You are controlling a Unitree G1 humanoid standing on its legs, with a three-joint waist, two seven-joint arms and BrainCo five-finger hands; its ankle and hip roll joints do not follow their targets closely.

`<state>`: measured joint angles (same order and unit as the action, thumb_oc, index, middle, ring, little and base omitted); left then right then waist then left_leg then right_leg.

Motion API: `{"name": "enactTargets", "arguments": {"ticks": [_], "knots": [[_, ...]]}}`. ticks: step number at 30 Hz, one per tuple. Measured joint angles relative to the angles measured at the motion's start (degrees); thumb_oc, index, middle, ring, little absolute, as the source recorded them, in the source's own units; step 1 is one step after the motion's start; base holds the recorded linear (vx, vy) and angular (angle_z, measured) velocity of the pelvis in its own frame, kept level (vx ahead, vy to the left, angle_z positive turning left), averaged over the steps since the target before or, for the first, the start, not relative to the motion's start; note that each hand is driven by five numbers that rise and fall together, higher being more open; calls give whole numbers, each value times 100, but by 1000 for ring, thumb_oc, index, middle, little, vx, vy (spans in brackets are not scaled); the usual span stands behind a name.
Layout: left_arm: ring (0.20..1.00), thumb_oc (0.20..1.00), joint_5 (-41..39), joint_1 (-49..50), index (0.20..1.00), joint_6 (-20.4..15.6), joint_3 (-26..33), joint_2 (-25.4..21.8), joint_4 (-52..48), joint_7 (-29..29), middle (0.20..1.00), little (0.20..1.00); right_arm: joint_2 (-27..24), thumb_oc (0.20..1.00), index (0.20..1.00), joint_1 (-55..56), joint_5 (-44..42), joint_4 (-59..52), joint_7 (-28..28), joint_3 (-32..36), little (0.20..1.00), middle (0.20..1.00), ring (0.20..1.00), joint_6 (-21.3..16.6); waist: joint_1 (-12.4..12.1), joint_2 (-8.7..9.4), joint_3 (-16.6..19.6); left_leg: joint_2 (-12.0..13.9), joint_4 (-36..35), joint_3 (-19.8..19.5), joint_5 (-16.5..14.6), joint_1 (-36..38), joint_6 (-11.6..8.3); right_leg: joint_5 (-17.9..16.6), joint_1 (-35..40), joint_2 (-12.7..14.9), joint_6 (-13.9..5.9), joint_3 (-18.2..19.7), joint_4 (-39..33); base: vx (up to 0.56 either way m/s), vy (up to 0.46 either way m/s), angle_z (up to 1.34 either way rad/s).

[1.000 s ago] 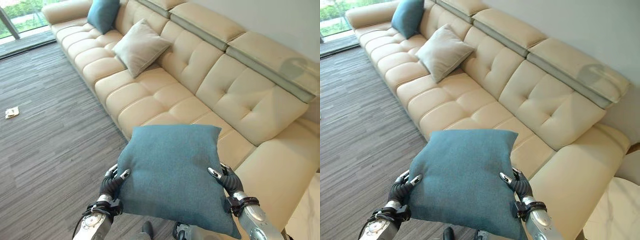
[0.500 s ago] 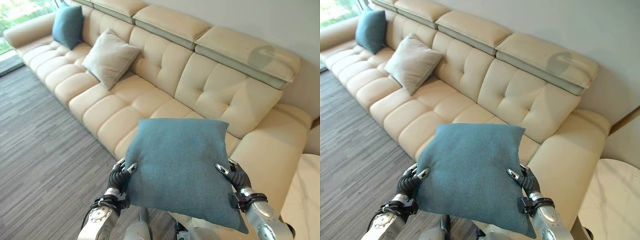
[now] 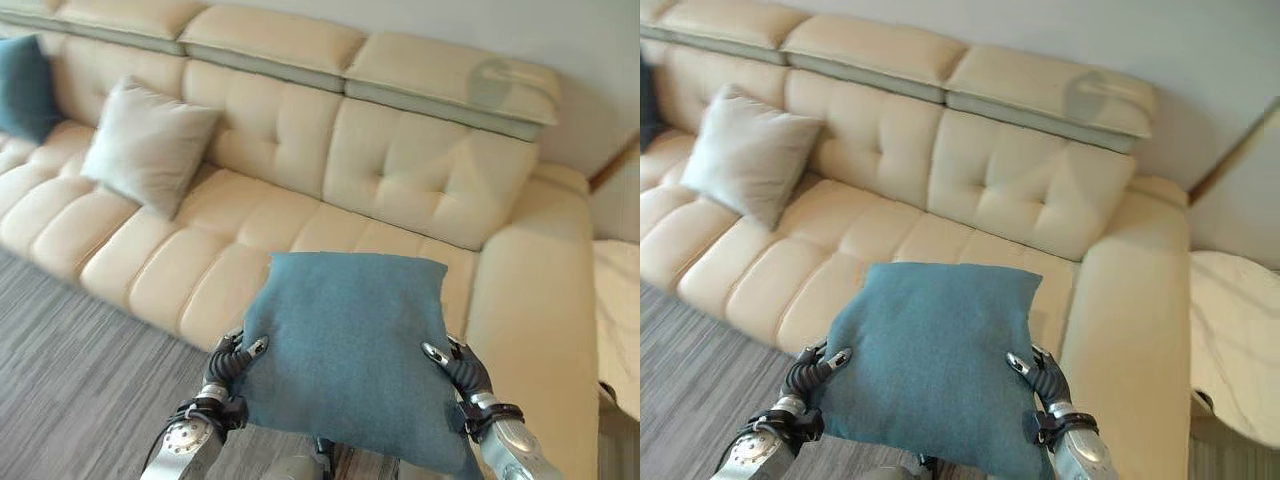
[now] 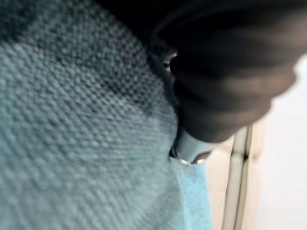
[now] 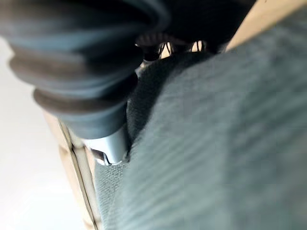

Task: Pick up all the scattered cushions and arrange them neatly on the sofa.

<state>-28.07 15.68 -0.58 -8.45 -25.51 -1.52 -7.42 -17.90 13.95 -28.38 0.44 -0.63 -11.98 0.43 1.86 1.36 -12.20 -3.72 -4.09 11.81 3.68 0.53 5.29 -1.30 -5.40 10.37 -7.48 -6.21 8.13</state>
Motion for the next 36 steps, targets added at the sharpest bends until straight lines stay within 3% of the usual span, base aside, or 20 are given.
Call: {"name": "enactTargets", "arguments": {"ticks": [1,2,5,7,8,10,11,13,15,17,19,21,25,26,29,30,33,34,35,36], "knots": [[200,200,5,-35,200,-1,17,-6,-4,2,200,200,-1,200,200,-5,23,5,2,6,200,200,200,-3,10,-2,-3,29,-28,0,-34,66,1,7,4,17,-12,-289,166,172,94,-84],[200,200,72,-70,200,-3,89,1,-20,9,200,200,3,200,200,-15,26,84,39,9,200,200,200,5,21,22,-9,98,-50,234,-225,234,18,102,-54,15,-102,-873,482,130,31,-78],[200,200,221,-80,200,-4,201,28,-30,11,200,200,-4,200,200,-14,26,134,81,-34,200,200,200,5,20,74,3,151,-49,580,-276,352,-58,335,-209,-140,-35,-1026,509,75,-9,-68],[200,200,226,-110,200,-4,202,53,-39,20,200,200,-16,200,200,-17,23,137,80,-23,200,200,200,-1,89,96,17,167,-50,707,-341,376,-149,334,-274,-144,-30,-1411,388,135,-81,-52],[200,200,230,-122,200,-3,228,103,-36,19,200,200,-24,200,200,-27,23,137,80,-21,200,200,200,-1,67,104,25,193,-50,844,-370,375,-192,186,-321,-193,128,-1757,90,167,-119,-44],[200,200,233,-112,200,-2,209,181,-38,32,200,200,-46,200,200,4,23,145,79,26,200,200,200,3,87,68,36,257,-50,888,-394,400,-230,-104,-170,-306,274,-1856,-219,241,-196,-28],[200,200,277,-82,200,5,192,297,-39,41,200,200,-70,200,200,49,20,151,79,67,200,200,200,9,84,28,35,353,-14,906,-433,487,-354,-214,121,-524,444,-1863,-590,214,-192,-14],[200,200,338,22,200,5,197,374,-40,42,200,200,-87,200,200,66,19,157,78,72,200,200,200,13,60,29,53,459,175,928,-535,569,-512,-221,333,-654,560,-1803,-864,146,-176,-18],[200,200,335,148,200,4,196,466,-46,73,200,200,-131,200,200,38,3,161,85,138,200,200,200,-2,-3,31,137,661,826,913,-756,425,-777,-94,461,-799,860,-1659,-968,102,-181,-35],[200,200,319,202,200,5,179,553,-46,71,200,200,-197,200,200,26,-23,138,76,139,200,200,200,-8,-136,128,171,803,2176,654,-844,-94,-784,-168,627,-805,940,-1422,-1096,54,-89,-43],[200,200,318,225,200,5,129,679,-47,66,200,200,-374,200,200,30,-157,135,70,137,200,200,200,-9,-153,7,208,870,2841,131,-1013,-418,-1002,-231,737,-905,1110,-1350,-1160,57,-26,-32],[200,200,316,143,200,4,58,734,-48,49,200,200,-424,200,200,22,-207,137,56,165,200,200,200,-10,-74,-87,217,895,2606,-134,-1043,-524,-998,-286,743,-966,1190,-1286,-1222,107,46,-21],[200,200,314,100,200,3,34,747,-38,19,200,200,-433,200,200,27,-206,142,41,167,200,200,200,-10,-20,-41,188,1028,1139,-234,-951,-186,-1004,-274,761,-1003,1170,-1136,-1269,69,85,-18],[200,200,314,90,200,3,2,766,-36,-30,200,200,-435,200,200,10,-206,145,1,167,200,200,200,-13,-28,9,152,1057,553,-652,-565,-42,-1108,-287,756,-1003,1180,-1034,-1270,74,147,-25],[200,200,264,97,200,4,-37,818,-20,-84,200,200,-441,200,200,21,-202,196,-27,189,200,200,200,-13,-36,26,123,1085,203,-1186,-281,87,-1074,-240,724,-1021,1049,-917,-1277,150,211,-21],[200,200,257,97,200,4,-48,823,2,-84,200,200,-449,200,200,30,-200,200,-27,192,200,200,200,-12,-37,10,116,1121,169,-1093,-269,90,-1065,-251,726,-1013,1015,-921,-1277,102,219,-7],[200,200,217,102,200,4,-122,970,51,-78,200,200,-412,200,200,147,-200,253,-22,404,200,200,200,-15,54,-296,56,1099,-28,-934,2,104,-986,-288,760,-980,771,-1004,-1278,93,207,5],[200,200,217,102,200,4,-122,970,51,-78,200,200,-412,200,200,147,-200,253,-22,404,200,200,200,-15,54,-296,56,1099,-28,-934,2,104,-986,-288,760,-980,771,-1004,-1278,133,304,17],[200,200,219,119,200,4,-158,876,53,-83,200,200,-373,200,200,265,-196,267,-20,370,200,200,200,-6,68,-278,62,843,-53,-946,34,121,-876,-299,751,-738,614,-987,-1278,143,348,12],[200,200,219,140,200,4,-157,849,55,-82,200,200,-369,200,200,285,-195,268,-15,369,200,200,200,-4,62,-283,63,772,-53,-945,10,133,-827,-300,756,-671,589,-973,-1278,138,409,6]]}}
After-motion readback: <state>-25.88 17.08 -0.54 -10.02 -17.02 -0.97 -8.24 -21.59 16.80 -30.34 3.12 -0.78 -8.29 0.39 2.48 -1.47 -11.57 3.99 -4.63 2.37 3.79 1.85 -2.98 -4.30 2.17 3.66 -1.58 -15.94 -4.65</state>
